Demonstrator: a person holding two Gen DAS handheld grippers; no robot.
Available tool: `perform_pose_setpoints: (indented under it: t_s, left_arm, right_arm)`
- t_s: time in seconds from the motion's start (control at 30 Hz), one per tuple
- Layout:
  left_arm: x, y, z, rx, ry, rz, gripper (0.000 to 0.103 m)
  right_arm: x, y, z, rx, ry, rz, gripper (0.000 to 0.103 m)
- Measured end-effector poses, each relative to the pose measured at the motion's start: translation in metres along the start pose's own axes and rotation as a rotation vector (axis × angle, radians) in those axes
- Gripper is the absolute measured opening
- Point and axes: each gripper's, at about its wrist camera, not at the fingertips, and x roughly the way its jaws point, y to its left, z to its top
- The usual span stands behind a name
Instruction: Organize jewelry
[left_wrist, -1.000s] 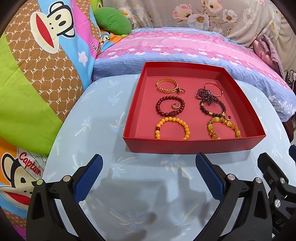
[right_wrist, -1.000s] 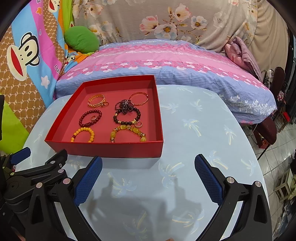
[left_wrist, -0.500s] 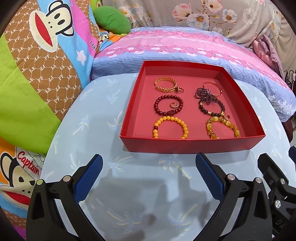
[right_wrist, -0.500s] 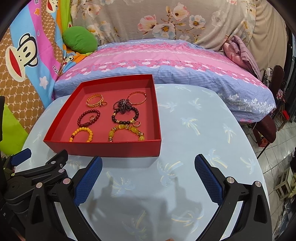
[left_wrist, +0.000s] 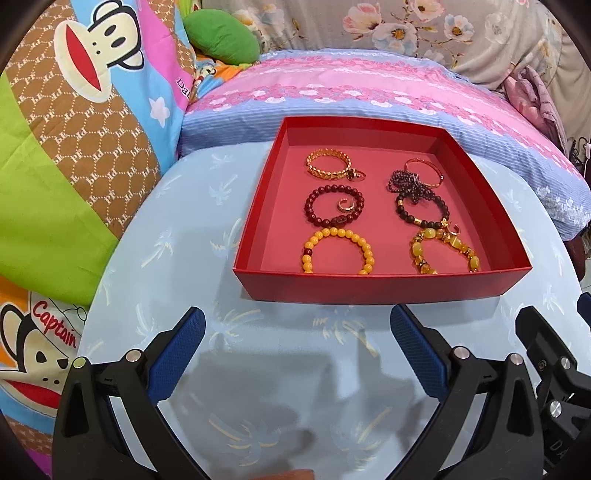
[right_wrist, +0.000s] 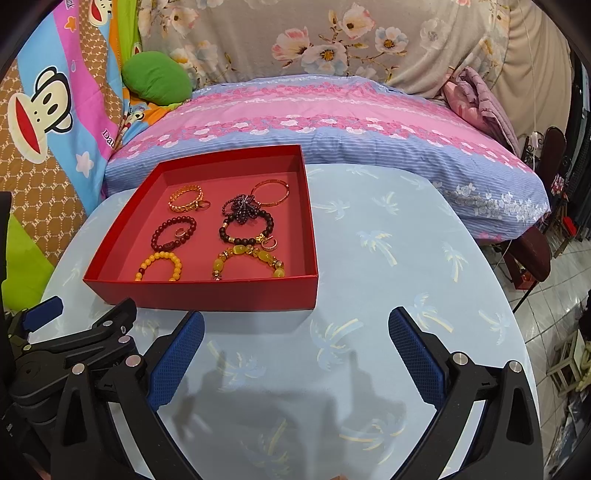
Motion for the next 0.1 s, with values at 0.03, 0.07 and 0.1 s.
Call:
perform_pose_setpoints:
  t_s: [0.03, 0.07, 0.1]
  left_arm:
    - [-0.0002, -0.0004, -0.0001, 0.004, -0.001, -0.001, 0.096]
    - [-0.0002, -0.0004, -0.0001, 0.006, 0.000, -0.001, 0.096]
    - [0.0000, -0.0003, 0.0002, 0.006, 0.001, -0.001, 0.096]
  right_arm:
    - [0.0002, -0.0004, -0.0001, 0.001, 0.000, -0.001, 0.096]
    - [0.0004, -0.0008, -0.0004, 0.001, 0.001, -0.001, 0.096]
    - [0.0010, -0.0001, -0.0001, 0.001, 0.001, -0.001, 0.096]
